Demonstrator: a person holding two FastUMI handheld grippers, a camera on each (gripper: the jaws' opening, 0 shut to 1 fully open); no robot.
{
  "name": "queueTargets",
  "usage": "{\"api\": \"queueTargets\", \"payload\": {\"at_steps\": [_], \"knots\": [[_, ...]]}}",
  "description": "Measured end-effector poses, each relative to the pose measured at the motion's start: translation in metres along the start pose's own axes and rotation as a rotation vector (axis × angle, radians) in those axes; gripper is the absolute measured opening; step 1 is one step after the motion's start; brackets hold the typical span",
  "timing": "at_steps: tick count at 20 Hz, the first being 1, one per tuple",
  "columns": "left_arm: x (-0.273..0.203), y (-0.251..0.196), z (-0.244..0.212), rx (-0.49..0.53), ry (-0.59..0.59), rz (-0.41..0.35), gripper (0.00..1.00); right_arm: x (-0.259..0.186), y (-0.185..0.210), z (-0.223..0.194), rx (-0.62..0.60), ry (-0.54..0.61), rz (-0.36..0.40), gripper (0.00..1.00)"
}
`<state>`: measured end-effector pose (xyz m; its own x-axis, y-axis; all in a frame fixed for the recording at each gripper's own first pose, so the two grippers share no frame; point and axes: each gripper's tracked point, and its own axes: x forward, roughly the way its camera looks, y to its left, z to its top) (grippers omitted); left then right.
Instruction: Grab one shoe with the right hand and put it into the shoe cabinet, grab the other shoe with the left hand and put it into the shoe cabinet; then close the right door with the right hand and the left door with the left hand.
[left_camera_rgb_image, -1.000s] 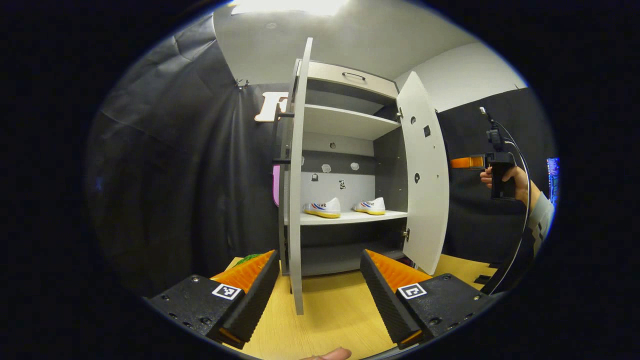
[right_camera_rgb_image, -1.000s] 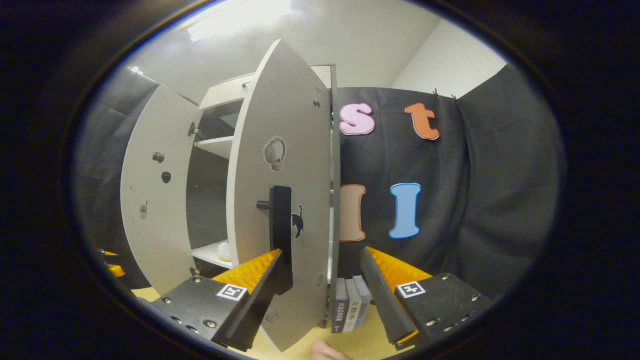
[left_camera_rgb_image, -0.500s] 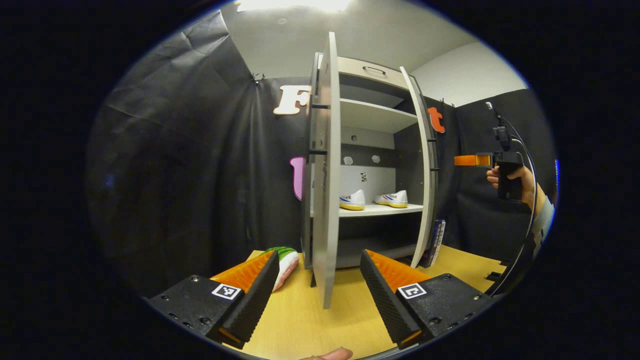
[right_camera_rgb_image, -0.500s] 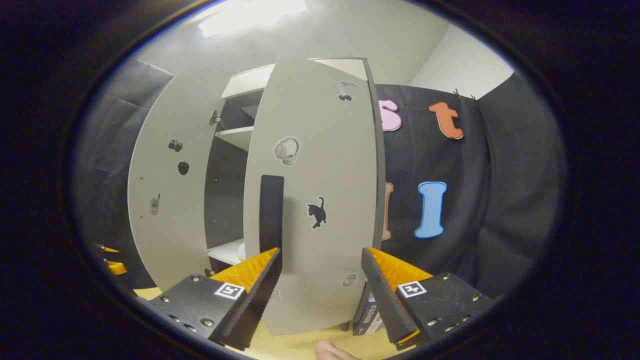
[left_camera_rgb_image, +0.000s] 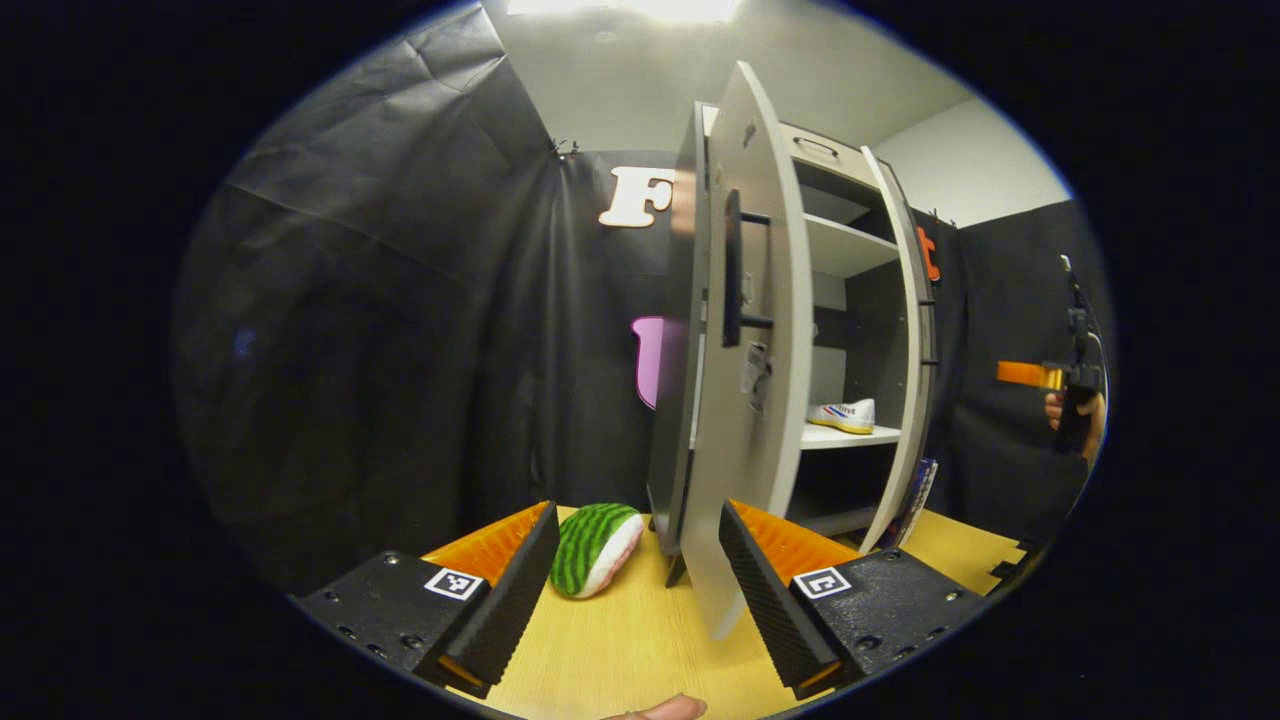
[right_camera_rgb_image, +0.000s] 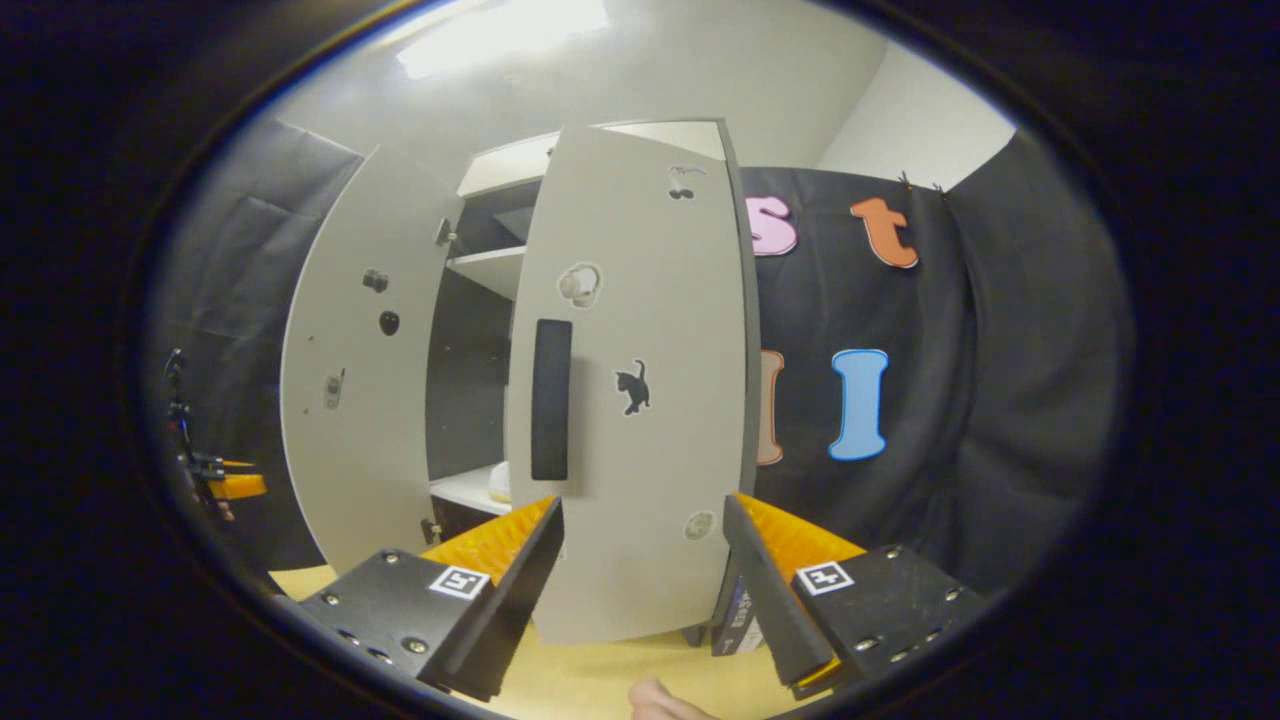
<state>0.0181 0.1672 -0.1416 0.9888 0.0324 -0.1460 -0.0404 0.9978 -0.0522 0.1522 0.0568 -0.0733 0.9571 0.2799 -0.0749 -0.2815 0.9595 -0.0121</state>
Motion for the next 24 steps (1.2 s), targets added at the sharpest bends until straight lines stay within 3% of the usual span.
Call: {"api": "queueTargets", "payload": {"at_steps": [3, 4, 5, 6, 7, 10, 11, 16, 17, 18, 19, 21, 24], "knots": [[0.028, 0.022, 0.022, 0.038, -0.017, 0.014, 0.95, -0.022, 0.023, -0.008, -0.02, -0.015, 0.051, 0.94], [0.038, 0.028, 0.032, 0.062, -0.032, 0.016, 0.99, -0.03, 0.029, -0.015, -0.025, 0.0, 0.053, 0.94], [0.044, 0.034, 0.04, 0.077, -0.042, 0.022, 0.92, -0.038, 0.034, -0.023, -0.027, 0.017, 0.054, 0.95], [0.052, 0.037, 0.046, 0.082, -0.045, 0.026, 0.95, -0.047, 0.039, -0.03, -0.03, 0.043, 0.047, 0.94], [0.058, 0.042, 0.053, 0.074, -0.048, 0.037, 0.92, -0.056, 0.043, -0.036, -0.031, 0.065, 0.04, 0.94], [0.066, 0.047, 0.078, 0.026, -0.052, 0.047, 0.95, -0.082, 0.04, -0.045, -0.002, 0.081, -0.029, 0.95], [0.068, 0.046, 0.088, 0.017, -0.056, 0.039, 0.92, -0.092, 0.04, -0.049, 0.02, 0.08, -0.047, 0.95], [0.087, 0.021, 0.125, 0.033, -0.069, -0.005, 0.95, -0.134, 0.044, -0.054, 0.072, 0.021, -0.048, 0.95], [0.09, 0.018, 0.128, 0.04, -0.066, 0.0, 0.92, -0.141, 0.04, -0.052, 0.079, 0.0, -0.059, 0.95], [0.095, 0.012, 0.129, 0.045, -0.055, -0.003, 0.99, -0.148, 0.037, -0.052, 0.081, -0.014, -0.069, 0.95], [0.099, 0.005, 0.129, 0.052, -0.047, -0.008, 0.92, -0.155, 0.035, -0.051, 0.084, -0.028, -0.073, 0.96], [0.103, -0.014, 0.126, 0.062, -0.013, -0.031, 0.95, -0.165, 0.034, -0.052, 0.092, -0.043, -0.066, 0.96], [0.107, -0.018, 0.128, 0.055, 0.0, 0.006, 0.88, -0.178, 0.034, -0.06, 0.073, -0.037, -0.049, 0.96]]}}
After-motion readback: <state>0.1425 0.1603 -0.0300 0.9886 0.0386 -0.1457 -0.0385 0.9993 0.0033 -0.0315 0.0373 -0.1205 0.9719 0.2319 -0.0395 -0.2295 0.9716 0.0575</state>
